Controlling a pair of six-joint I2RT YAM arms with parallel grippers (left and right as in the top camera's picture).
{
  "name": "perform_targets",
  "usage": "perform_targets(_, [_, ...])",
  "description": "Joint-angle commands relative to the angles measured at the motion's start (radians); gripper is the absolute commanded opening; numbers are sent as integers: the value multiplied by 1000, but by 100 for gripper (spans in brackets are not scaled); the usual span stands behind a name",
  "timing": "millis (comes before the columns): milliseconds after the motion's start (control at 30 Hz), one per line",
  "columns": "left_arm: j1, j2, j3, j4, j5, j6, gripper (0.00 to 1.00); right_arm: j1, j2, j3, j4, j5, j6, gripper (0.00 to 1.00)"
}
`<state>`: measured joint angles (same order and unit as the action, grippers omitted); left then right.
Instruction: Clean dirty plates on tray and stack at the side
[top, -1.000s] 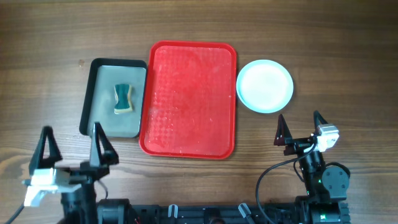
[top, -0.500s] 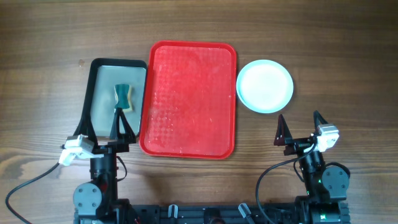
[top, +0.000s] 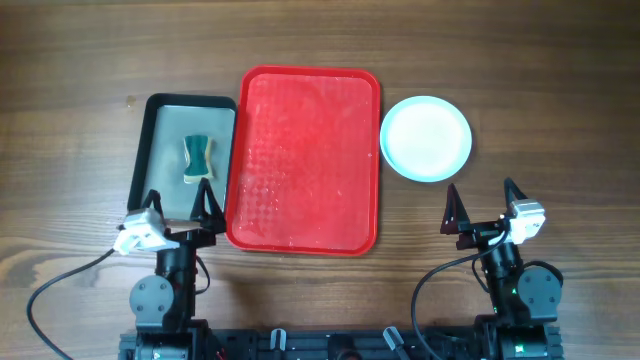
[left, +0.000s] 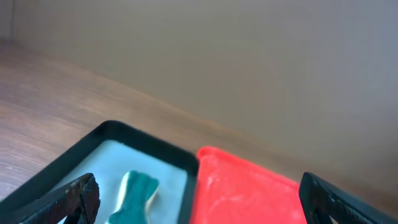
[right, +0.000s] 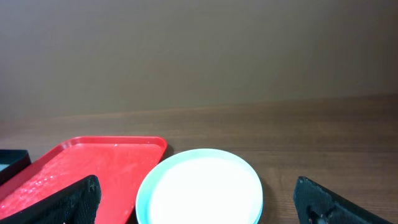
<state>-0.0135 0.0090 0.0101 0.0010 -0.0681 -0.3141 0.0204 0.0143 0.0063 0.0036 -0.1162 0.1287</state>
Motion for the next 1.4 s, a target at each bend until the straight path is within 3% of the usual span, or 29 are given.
perform_targets(0, [5, -5, -5, -37, 100, 292, 100, -7, -10, -1, 5, -19, -14, 100])
perform_targets(67, [5, -5, -5, -79, 113, 333, 100, -7, -10, -1, 5, -19, -14, 100])
perform_targets(1367, [5, -5, -5, -77, 112, 333, 100, -7, -10, -1, 5, -19, -14, 100])
